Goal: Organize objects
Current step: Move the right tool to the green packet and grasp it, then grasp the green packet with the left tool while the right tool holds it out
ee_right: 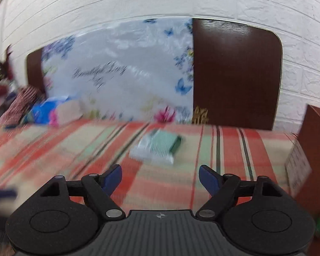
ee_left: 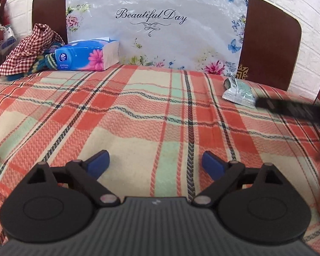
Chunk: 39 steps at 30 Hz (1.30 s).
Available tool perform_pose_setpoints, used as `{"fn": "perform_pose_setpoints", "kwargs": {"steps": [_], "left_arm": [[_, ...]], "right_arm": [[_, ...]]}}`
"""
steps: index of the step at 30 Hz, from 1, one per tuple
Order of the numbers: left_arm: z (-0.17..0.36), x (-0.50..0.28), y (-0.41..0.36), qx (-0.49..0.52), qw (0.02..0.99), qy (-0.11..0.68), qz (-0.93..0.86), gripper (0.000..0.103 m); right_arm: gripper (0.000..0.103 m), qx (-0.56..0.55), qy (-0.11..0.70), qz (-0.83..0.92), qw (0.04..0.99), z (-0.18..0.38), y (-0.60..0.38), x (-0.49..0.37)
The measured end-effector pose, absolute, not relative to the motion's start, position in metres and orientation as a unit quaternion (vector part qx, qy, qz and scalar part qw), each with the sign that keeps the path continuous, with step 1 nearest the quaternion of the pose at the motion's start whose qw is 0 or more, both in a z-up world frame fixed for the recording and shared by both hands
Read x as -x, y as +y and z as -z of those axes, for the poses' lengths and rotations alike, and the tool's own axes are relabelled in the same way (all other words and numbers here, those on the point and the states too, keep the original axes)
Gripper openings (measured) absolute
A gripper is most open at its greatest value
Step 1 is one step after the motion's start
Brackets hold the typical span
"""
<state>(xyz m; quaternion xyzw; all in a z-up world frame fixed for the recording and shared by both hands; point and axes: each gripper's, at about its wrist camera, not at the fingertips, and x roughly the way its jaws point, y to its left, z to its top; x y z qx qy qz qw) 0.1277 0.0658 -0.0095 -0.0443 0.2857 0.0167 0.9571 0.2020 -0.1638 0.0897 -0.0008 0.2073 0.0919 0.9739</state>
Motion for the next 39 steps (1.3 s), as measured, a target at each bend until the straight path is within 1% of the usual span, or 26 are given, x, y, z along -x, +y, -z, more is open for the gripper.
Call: {"fn": "perform_pose_setpoints", "kwargs": {"steps": [4, 5, 6, 8, 9, 10, 11, 13, 15, 19, 23, 28, 33, 35, 36, 37, 39], "left_arm": [[0.013, -0.129, 0.065, 0.043, 0.956, 0.289, -0.008, 0.098], [0.014, -0.13, 0.065, 0.041, 0.956, 0.29, -0.007, 0.098], [0.015, -0.13, 0.064, 0.04, 0.956, 0.29, -0.006, 0.098], [0.015, -0.13, 0.064, 0.038, 0.956, 0.29, -0.005, 0.098], [0.015, -0.13, 0.064, 0.039, 0.956, 0.29, -0.004, 0.098], [0.015, -0.13, 0.064, 0.039, 0.956, 0.29, -0.004, 0.098], [0.015, -0.13, 0.064, 0.038, 0.956, 0.29, -0.004, 0.099], [0.015, -0.129, 0.063, 0.037, 0.956, 0.291, -0.005, 0.099], [0.015, -0.129, 0.063, 0.035, 0.956, 0.292, -0.006, 0.099], [0.014, -0.131, 0.063, 0.03, 0.955, 0.295, -0.006, 0.1], [0.014, -0.131, 0.062, 0.023, 0.954, 0.298, -0.008, 0.1], [0.014, -0.131, 0.06, 0.019, 0.954, 0.299, -0.008, 0.1], [0.012, -0.125, 0.049, -0.003, 0.951, 0.31, -0.02, 0.101], [0.006, -0.119, 0.041, 0.014, 0.944, 0.329, 0.0, 0.1], [0.001, -0.112, 0.035, 0.023, 0.941, 0.337, 0.021, 0.099], [-0.005, -0.103, 0.027, 0.037, 0.937, 0.344, 0.047, 0.097], [-0.016, -0.088, 0.011, 0.077, 0.92, 0.367, 0.111, 0.095]], "right_arm": [[0.081, 0.017, 0.23, -0.061, 0.971, -0.083, -0.138, -0.265], [0.08, 0.025, 0.253, -0.051, 0.966, -0.077, -0.133, -0.279], [0.083, 0.022, 0.288, -0.042, 0.956, -0.07, -0.131, -0.293], [0.082, 0.013, 0.289, -0.037, 0.957, -0.069, -0.132, -0.301], [0.08, 0.021, 0.289, -0.036, 0.956, -0.069, -0.13, -0.301], [0.074, 0.028, 0.287, -0.039, 0.957, -0.069, -0.129, -0.299], [0.071, 0.034, 0.285, -0.043, 0.957, -0.069, -0.127, -0.298], [0.058, 0.044, 0.282, -0.052, 0.957, -0.07, -0.126, -0.293], [0.051, 0.057, 0.28, -0.057, 0.957, -0.071, -0.123, -0.286], [0.048, 0.064, 0.28, -0.068, 0.955, -0.072, -0.128, -0.255], [0.048, 0.057, 0.289, -0.088, 0.952, -0.07, -0.14, -0.213], [0.048, 0.049, 0.3, -0.114, 0.946, -0.072, -0.181, -0.13], [0.049, 0.037, 0.303, -0.103, 0.947, -0.072, -0.217, -0.053], [0.062, 0.022, 0.301, -0.095, 0.948, -0.074, -0.229, -0.036], [0.074, 0.011, 0.303, -0.093, 0.948, -0.076, -0.233, -0.03], [0.076, 0.001, 0.302, -0.092, 0.949, -0.076, -0.238, -0.025], [0.076, -0.009, 0.303, -0.093, 0.948, -0.076, -0.245, -0.019]]}}
